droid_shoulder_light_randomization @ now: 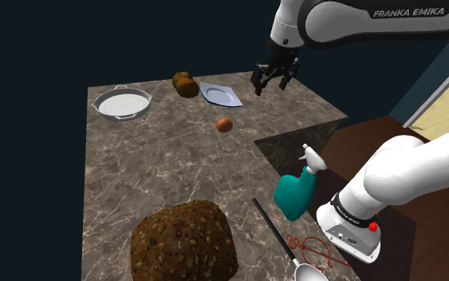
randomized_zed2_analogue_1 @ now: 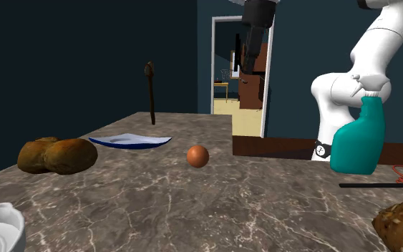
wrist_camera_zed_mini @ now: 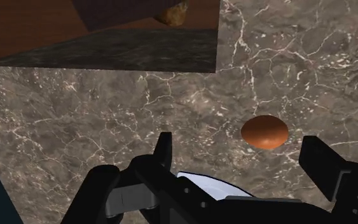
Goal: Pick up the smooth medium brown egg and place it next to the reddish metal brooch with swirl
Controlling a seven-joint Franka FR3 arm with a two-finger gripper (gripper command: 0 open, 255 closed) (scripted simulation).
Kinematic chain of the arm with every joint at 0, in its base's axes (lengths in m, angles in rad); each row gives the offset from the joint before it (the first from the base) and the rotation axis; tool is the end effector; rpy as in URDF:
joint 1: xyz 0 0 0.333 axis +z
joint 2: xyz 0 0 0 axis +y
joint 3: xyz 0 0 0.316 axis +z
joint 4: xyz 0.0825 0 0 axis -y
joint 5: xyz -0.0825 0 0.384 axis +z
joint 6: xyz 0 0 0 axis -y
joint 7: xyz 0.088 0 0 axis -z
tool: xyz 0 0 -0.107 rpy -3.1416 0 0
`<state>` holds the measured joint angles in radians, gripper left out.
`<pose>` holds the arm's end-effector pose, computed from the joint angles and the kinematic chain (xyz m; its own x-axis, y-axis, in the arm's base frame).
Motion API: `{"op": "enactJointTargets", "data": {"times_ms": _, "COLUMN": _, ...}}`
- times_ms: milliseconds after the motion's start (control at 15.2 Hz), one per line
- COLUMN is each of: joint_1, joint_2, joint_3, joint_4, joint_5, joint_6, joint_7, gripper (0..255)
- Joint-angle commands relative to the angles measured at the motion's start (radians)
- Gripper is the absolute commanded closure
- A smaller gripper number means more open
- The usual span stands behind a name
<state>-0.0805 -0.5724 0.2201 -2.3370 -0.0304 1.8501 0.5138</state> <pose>0.3855 0.0638 0.5457 0.9162 -0.3769 0.1360 -0.3906 -0.9159 0.0929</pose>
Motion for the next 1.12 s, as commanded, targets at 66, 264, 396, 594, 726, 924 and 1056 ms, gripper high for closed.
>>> {"op": "enactJointTargets", "data": {"times_ms": 66, "joint_1": -0.028, "joint_2": 0.117, "joint_3": 0.057, "joint_4": 0.03, "joint_5": -0.008, "joint_6": 0.053, "joint_7": 0.131, "gripper": 0}}
{"op": "enactJointTargets", "data": {"times_ms": 264, "joint_1": -0.056, "joint_2": 0.238, "joint_3": 0.104, "joint_4": 0.07, "joint_5": -0.031, "joint_6": 0.096, "joint_7": 0.258, "gripper": 0}}
{"op": "enactJointTargets", "data": {"times_ms": 396, "joint_1": -0.072, "joint_2": 0.323, "joint_3": 0.13, "joint_4": 0.105, "joint_5": -0.054, "joint_6": 0.119, "joint_7": 0.344, "gripper": 0}}
{"op": "enactJointTargets", "data": {"times_ms": 594, "joint_1": -0.09, "joint_2": 0.455, "joint_3": 0.158, "joint_4": 0.166, "joint_5": -0.097, "joint_6": 0.144, "joint_7": 0.473, "gripper": 0}}
{"op": "enactJointTargets", "data": {"times_ms": 726, "joint_1": -0.095, "joint_2": 0.545, "joint_3": 0.168, "joint_4": 0.213, "joint_5": -0.13, "joint_6": 0.155, "joint_7": 0.558, "gripper": 0}}
{"op": "enactJointTargets", "data": {"times_ms": 924, "joint_1": -0.092, "joint_2": 0.679, "joint_3": 0.167, "joint_4": 0.292, "joint_5": -0.178, "joint_6": 0.162, "joint_7": 0.677, "gripper": 0}}
{"op": "enactJointTargets", "data": {"times_ms": 1056, "joint_1": -0.085, "joint_2": 0.752, "joint_3": 0.159, "joint_4": 0.34, "joint_5": -0.201, "joint_6": 0.163, "joint_7": 0.737, "gripper": 0}}
